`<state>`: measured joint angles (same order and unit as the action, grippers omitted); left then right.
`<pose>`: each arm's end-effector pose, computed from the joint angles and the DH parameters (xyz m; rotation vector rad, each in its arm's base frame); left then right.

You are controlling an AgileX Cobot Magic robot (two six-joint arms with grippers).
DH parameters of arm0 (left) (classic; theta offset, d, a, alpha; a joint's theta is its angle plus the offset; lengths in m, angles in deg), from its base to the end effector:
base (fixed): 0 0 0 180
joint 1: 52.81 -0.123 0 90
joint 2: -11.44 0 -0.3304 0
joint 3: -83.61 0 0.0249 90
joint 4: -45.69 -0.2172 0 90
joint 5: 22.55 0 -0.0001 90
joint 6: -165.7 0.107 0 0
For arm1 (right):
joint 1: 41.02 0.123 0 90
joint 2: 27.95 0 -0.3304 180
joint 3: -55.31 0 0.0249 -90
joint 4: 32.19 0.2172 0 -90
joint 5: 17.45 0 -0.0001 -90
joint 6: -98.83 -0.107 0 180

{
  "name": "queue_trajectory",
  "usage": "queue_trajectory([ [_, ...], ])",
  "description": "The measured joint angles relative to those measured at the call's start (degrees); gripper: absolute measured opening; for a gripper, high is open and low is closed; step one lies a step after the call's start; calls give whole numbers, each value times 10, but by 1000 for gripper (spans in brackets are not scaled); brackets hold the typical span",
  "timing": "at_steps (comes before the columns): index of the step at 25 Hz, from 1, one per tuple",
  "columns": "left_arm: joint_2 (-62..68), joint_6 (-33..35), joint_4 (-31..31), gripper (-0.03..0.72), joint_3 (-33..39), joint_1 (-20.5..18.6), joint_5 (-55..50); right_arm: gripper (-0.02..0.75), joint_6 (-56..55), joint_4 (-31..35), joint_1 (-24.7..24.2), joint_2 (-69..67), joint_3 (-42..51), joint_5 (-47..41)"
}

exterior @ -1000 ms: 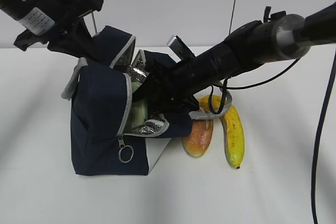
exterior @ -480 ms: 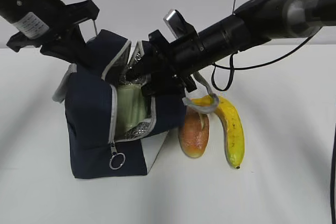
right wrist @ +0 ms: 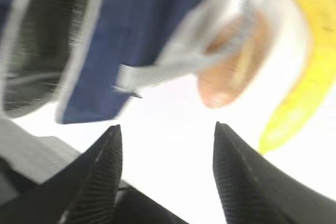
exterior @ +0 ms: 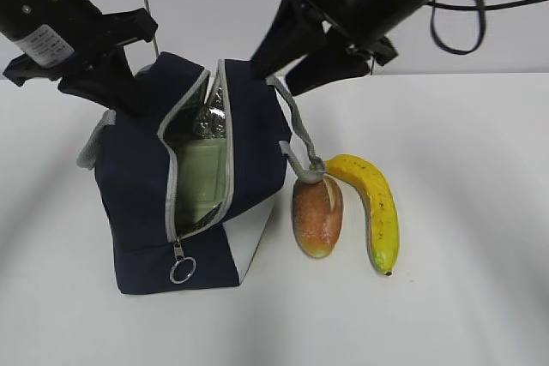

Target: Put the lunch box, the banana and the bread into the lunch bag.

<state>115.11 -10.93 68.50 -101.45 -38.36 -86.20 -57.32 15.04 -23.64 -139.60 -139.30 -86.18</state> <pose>0.3105 -0.1184 0.3416 0.2650 2.8033 -0.5871 0.3318 0.1806 0.3562 -0.6617 2.5651 1.1049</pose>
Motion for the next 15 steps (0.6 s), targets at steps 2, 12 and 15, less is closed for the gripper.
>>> queue_trajectory([
  [2,0,0,-1,-2,0,0,0,407,-42,-76,0,30,18,7],
  [12,0,1,-1,-2,0,0,-1,407,-192,-325,0,93,137,53],
  [15,0,1,-1,-2,0,0,-1,407,-203,-338,0,87,163,86],
])
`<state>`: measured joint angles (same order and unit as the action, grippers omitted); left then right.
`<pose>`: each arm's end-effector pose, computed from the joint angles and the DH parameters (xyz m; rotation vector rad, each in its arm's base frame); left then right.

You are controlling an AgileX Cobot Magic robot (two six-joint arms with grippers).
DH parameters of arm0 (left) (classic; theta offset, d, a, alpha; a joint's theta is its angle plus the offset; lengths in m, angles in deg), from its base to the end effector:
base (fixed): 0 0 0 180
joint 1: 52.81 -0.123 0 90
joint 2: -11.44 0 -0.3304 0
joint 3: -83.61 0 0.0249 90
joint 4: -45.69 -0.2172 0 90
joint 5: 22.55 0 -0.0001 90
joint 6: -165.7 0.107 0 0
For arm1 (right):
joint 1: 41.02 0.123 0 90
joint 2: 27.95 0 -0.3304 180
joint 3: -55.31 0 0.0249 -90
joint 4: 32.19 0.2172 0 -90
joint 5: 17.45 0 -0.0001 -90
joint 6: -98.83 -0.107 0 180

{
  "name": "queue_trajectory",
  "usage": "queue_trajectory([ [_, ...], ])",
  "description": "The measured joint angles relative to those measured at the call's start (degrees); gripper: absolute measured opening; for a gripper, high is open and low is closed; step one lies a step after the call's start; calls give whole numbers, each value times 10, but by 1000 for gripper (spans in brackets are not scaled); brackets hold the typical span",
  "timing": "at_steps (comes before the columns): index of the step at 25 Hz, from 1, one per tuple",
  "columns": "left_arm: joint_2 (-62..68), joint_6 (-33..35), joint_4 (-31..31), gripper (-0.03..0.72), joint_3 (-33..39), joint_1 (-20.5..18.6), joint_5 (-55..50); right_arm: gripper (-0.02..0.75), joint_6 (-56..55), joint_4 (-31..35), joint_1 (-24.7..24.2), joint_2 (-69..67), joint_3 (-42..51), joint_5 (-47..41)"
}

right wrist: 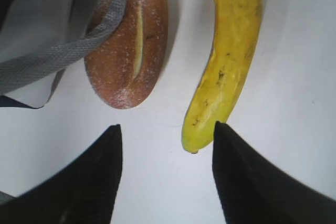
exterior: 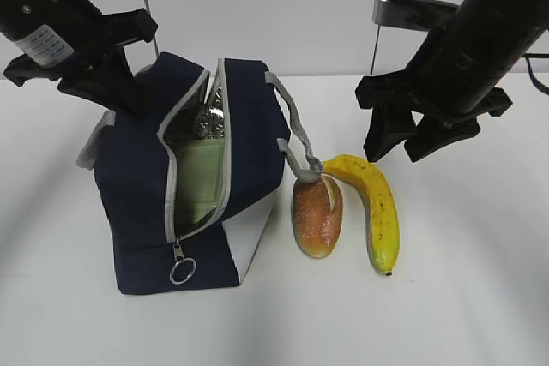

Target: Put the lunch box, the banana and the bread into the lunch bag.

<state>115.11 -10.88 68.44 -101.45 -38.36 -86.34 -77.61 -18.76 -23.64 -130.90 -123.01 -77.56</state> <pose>0.3102 -0.1183 0.3415 0.2676 2.8055 -0.5858 0.2982 0.1159 0.3134 -0.3959 2.8555 0.3607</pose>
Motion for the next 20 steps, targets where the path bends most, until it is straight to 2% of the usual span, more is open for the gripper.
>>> queue_trajectory([
  [9,0,0,0,-2,0,0,-1,410,-12,-29,0,-84,3,45],
  [11,0,0,0,-2,0,0,-1,445,-36,-52,0,-101,3,56],
  [15,0,0,0,-2,0,0,-1,576,-57,-80,0,-130,3,73],
  [17,0,0,0,-2,0,0,-1,597,-61,-84,0,-143,3,81],
  [20,0,0,0,-2,0,0,-1,585,-61,-88,0,-160,3,97],
])
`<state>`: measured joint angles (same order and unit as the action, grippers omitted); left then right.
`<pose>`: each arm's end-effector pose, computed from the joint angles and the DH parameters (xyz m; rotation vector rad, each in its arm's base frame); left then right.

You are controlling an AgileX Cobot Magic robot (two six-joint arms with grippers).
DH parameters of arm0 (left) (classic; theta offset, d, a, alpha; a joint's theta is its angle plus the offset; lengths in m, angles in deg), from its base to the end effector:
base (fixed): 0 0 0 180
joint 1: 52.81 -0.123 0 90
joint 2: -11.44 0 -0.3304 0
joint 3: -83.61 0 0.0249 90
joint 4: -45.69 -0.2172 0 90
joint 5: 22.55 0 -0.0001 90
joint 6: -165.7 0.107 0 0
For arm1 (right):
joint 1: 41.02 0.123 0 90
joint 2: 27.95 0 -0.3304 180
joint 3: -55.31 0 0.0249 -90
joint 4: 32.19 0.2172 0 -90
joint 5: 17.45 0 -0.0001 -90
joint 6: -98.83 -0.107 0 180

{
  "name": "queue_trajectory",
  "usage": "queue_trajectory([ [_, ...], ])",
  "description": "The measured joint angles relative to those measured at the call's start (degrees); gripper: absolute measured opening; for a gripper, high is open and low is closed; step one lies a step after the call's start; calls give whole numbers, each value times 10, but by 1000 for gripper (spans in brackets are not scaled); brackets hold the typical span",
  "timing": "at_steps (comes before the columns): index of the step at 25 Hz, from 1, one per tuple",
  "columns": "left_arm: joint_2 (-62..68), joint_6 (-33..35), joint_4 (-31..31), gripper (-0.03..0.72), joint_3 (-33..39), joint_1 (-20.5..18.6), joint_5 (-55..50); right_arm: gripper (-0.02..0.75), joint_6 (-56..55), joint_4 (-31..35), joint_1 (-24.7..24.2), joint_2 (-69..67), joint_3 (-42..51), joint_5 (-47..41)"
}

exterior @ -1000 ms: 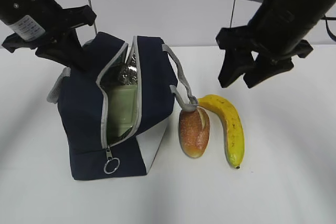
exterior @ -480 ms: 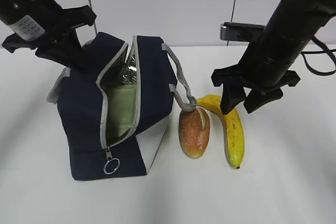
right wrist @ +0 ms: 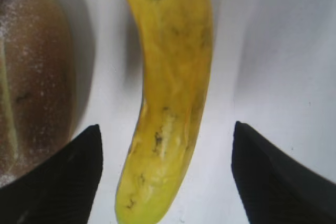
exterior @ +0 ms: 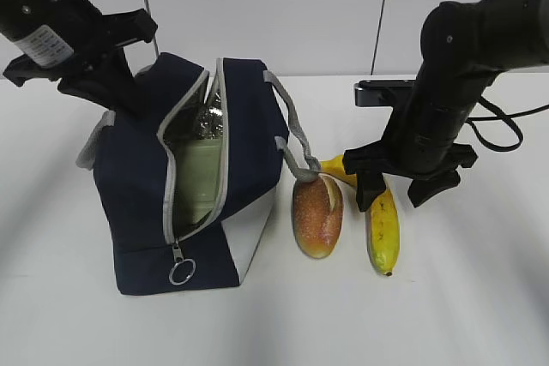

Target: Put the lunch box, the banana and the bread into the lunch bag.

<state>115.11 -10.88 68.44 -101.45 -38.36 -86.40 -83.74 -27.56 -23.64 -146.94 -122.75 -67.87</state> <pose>0.3101 -0.1183 0.3415 0.2680 2.8065 -0.5859 0.3562 0.1185 0.2162 -0.3171 2.9846 0.1371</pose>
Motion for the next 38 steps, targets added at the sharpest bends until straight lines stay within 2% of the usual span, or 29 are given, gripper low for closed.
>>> queue_trajectory([
  [4,0,0,0,-2,0,0,0,540,0,-3,0,-19,-9,14],
  [15,0,0,-2,-2,0,0,0,488,-1,-10,-1,-74,-60,14],
  [23,0,0,-3,-2,0,0,0,304,-11,-24,-1,-87,-67,-1],
  [29,0,0,-3,-2,0,0,0,300,-54,-77,-2,-87,-93,-45],
  [33,0,0,-4,-2,0,0,0,300,-60,-81,-6,-48,-99,-48],
  [36,0,0,-4,-2,0,0,0,300,-59,-58,-6,10,-101,-50],
  [38,0,0,-4,-2,0,0,0,300,-39,-9,-6,49,-101,-50],
])
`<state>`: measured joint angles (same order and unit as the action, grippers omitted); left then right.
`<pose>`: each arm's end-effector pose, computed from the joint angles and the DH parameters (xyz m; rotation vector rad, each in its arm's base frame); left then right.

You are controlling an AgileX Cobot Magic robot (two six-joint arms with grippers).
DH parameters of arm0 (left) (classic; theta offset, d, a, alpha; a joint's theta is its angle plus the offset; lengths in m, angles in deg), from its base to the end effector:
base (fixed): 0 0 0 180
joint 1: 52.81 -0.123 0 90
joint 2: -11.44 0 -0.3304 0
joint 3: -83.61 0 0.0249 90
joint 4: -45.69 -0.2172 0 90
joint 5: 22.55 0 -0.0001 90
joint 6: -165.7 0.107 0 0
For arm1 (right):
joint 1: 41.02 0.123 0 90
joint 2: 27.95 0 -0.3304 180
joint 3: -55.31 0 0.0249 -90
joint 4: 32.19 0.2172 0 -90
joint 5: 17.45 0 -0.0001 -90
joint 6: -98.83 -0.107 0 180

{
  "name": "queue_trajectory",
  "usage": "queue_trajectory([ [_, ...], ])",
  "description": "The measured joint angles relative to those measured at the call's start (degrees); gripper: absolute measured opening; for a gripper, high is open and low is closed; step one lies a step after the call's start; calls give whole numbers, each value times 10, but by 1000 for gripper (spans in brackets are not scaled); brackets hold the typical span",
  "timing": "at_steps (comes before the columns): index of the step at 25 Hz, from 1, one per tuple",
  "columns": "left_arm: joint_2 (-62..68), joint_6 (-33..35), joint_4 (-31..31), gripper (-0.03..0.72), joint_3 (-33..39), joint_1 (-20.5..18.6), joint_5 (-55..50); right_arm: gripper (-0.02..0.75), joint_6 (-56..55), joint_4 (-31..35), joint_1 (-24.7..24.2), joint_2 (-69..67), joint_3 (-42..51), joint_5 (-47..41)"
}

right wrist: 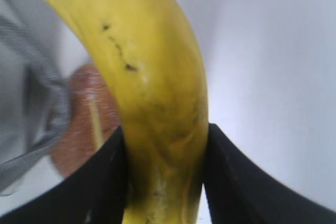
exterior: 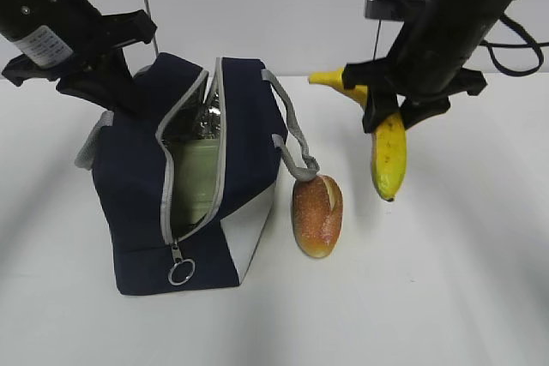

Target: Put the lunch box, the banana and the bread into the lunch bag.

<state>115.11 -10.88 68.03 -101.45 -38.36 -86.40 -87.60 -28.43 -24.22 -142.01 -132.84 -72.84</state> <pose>0.3102 -0.1177 0.3412 0.2713 2.8073 -0.5761 0.3666 0.1167 0.2879 -0.2156 2.8205 0.1771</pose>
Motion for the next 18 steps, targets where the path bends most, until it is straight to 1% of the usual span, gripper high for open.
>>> queue_trajectory([
  [3,0,0,0,-2,0,0,0,300,83,137,-1,36,0,1],
  [5,0,0,0,-2,0,0,0,300,134,245,-1,43,0,-2],
  [9,0,0,0,-2,0,0,0,300,214,413,5,34,0,-15],
  [12,0,0,0,-2,0,0,0,300,253,514,15,11,0,-16],
  [15,0,0,0,-2,0,0,0,300,271,585,21,-18,0,-16],
  [18,0,0,-1,-2,0,0,0,300,284,639,22,-47,0,-13],
])
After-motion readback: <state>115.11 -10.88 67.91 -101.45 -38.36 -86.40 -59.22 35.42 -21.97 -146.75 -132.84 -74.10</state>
